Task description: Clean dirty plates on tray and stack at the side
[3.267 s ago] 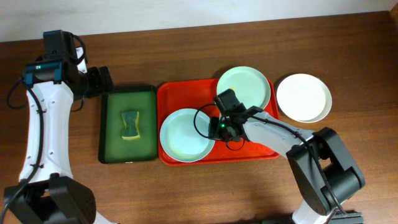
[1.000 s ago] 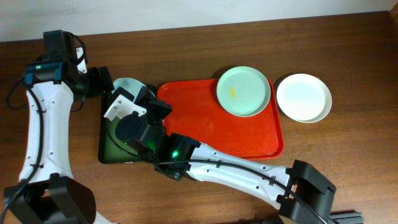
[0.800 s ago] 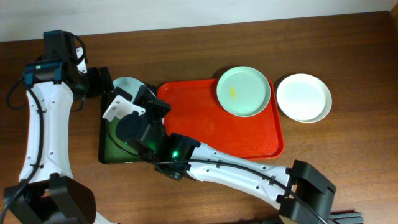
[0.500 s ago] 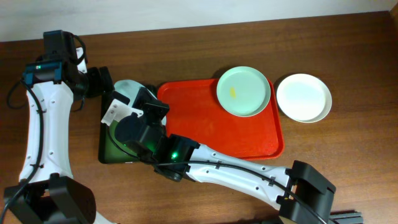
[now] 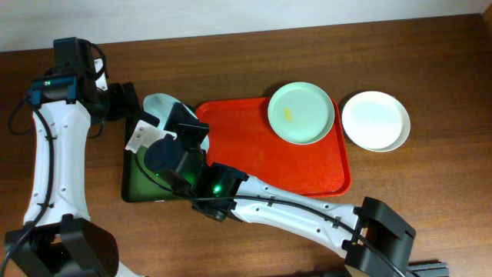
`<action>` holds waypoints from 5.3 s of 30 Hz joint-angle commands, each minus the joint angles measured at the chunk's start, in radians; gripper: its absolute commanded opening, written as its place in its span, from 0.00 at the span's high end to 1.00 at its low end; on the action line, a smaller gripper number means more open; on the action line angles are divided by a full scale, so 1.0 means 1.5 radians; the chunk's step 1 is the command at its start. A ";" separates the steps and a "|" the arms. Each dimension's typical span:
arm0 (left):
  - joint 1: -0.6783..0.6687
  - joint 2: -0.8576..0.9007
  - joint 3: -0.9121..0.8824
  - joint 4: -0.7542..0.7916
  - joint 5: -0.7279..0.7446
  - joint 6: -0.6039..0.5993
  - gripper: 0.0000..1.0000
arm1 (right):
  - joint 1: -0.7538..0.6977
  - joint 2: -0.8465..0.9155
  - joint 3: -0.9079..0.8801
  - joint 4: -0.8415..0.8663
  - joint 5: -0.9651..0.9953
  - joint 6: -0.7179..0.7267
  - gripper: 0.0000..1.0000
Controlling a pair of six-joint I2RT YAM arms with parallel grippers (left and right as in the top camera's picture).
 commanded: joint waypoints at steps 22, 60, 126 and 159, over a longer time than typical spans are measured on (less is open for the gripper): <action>0.001 -0.004 0.003 0.001 0.003 -0.006 0.01 | -0.259 -0.092 0.012 -0.374 -0.408 0.741 0.96; 0.001 -0.004 0.003 0.001 0.003 -0.006 0.01 | -1.052 -0.096 -0.108 -0.607 -0.631 0.764 0.96; 0.001 -0.004 0.003 0.001 0.003 -0.006 0.01 | -0.729 0.099 -0.144 -0.268 -0.690 0.521 0.96; 0.001 -0.004 0.003 0.001 0.003 -0.006 0.01 | -0.511 0.016 -0.148 -0.641 -0.716 0.682 0.61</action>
